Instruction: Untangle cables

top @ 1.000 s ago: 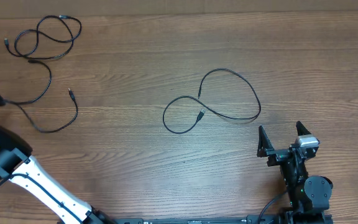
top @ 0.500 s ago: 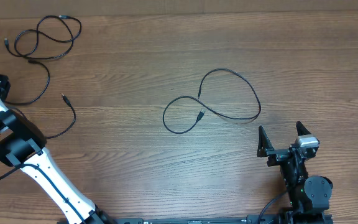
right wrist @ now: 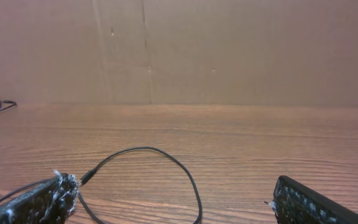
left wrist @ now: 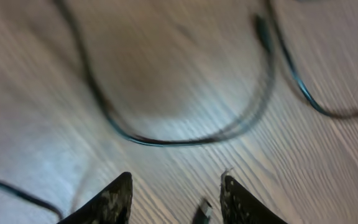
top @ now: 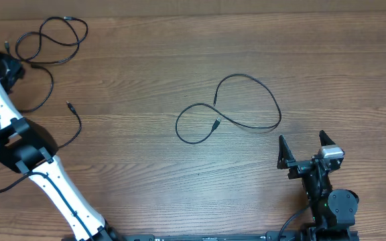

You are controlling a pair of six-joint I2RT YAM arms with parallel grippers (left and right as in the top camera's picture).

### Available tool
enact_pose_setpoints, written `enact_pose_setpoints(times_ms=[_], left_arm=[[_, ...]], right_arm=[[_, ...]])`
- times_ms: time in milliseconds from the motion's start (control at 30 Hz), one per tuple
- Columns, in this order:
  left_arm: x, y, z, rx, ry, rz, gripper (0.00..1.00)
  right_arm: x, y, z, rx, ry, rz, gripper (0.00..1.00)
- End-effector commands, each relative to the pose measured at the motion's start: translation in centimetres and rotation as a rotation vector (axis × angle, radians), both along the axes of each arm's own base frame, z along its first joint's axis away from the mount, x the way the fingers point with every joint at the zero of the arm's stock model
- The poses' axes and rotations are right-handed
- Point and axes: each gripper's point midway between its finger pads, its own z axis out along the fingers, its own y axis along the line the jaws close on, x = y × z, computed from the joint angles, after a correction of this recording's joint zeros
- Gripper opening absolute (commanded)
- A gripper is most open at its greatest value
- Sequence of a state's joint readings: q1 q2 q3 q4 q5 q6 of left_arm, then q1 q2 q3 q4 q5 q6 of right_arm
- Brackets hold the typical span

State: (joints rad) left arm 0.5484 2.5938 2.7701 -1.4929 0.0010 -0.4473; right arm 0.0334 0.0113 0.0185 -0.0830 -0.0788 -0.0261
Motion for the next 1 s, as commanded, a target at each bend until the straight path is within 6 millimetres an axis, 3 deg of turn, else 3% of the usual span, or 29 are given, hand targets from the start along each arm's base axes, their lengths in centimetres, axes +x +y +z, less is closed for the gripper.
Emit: enact_pose_setpoints(times_ms=[0, 100, 200, 367, 600, 633, 733, 867, 967], left_arm=[[1.4, -2.2, 0.5, 0.006, -0.023, -0.205, 0.45], [2.3, -2.6, -0.9, 0.005, -0.024, -0.218, 0.39], [3.4, -3.5, -2.9, -0.020, -0.037, -0.240, 0.54], [4.0, -4.7, -6.3, -0.040, -0.021, -0.269, 0.68], [4.8, -5.4, -9.1, -0.007, -0.021, -0.405, 0.66], [4.9, -5.4, -9.2, -0.006, -0.023, -0.406, 0.64], [5.2, -5.4, -9.3, 0.005, -0.028, -0.411, 0.44], [3.9, -4.2, -9.5, 0.064, 0.048, -0.387, 0.04], [3.0, -4.1, -9.7, 0.064, 0.090, -0.382, 0.04]], right_arm=[[0.0, 0.1, -0.3, -0.001, -0.001, 0.007, 1.00], [0.0, 0.1, -0.3, -0.001, -0.001, 0.007, 1.00], [0.0, 0.1, -0.3, -0.001, -0.001, 0.007, 1.00], [0.0, 0.1, -0.3, -0.001, -0.001, 0.007, 1.00], [0.0, 0.1, -0.3, -0.001, -0.001, 0.007, 1.00], [0.0, 0.1, -0.3, -0.001, -0.001, 0.007, 1.00], [0.0, 0.1, -0.3, -0.001, -0.001, 0.007, 1.00], [0.0, 0.1, -0.3, -0.001, -0.001, 0.007, 1.00], [0.0, 0.1, -0.3, -0.001, -0.001, 0.007, 1.00]])
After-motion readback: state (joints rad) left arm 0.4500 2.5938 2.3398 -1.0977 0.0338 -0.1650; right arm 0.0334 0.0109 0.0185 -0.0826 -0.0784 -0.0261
